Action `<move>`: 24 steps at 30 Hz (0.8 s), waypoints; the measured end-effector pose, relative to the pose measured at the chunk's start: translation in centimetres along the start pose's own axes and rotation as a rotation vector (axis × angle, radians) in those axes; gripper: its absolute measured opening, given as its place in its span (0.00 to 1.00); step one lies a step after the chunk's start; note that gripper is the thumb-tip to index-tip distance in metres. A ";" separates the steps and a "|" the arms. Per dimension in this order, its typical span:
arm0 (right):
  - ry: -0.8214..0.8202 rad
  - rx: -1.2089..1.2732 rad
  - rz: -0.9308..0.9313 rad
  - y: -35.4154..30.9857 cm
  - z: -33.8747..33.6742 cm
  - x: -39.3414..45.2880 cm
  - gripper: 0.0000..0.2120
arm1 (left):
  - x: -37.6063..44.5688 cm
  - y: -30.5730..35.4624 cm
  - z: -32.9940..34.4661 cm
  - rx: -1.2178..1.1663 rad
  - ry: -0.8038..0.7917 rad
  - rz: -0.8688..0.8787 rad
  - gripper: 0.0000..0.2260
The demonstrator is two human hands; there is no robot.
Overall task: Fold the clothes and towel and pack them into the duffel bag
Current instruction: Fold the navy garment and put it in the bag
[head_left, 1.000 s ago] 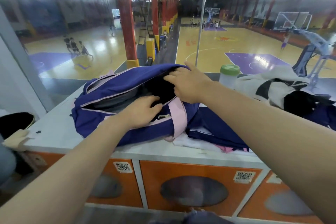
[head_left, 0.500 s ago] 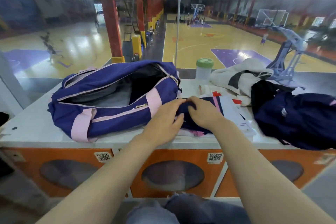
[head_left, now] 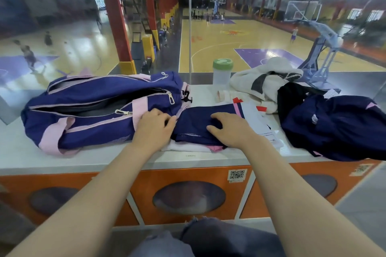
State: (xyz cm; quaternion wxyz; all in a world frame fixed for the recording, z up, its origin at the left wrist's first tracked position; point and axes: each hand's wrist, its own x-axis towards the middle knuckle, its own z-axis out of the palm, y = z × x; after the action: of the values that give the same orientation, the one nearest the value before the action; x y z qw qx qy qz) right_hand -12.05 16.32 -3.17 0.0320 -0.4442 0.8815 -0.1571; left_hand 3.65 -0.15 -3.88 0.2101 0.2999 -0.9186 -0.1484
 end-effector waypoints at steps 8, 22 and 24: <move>-0.042 -0.007 0.026 -0.5 0.0 -0.1 0.22 | -0.2 3.3 -0.1 -0.055 -0.129 -0.135 0.18; 0.120 0.714 0.193 -1.0 -2.4 0.6 0.17 | -3.3 7.9 3.5 -0.072 0.086 0.312 0.19; 0.083 0.818 0.256 -1.4 -2.5 1.2 0.21 | -3.5 8.0 4.0 -0.057 0.069 0.370 0.22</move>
State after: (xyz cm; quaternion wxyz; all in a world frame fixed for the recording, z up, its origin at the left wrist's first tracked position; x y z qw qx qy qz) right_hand -12.24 15.19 -0.31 0.1891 -0.2753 0.7951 -0.5063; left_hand 0.37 8.78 -5.23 0.2735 0.1247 -0.9458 -0.1228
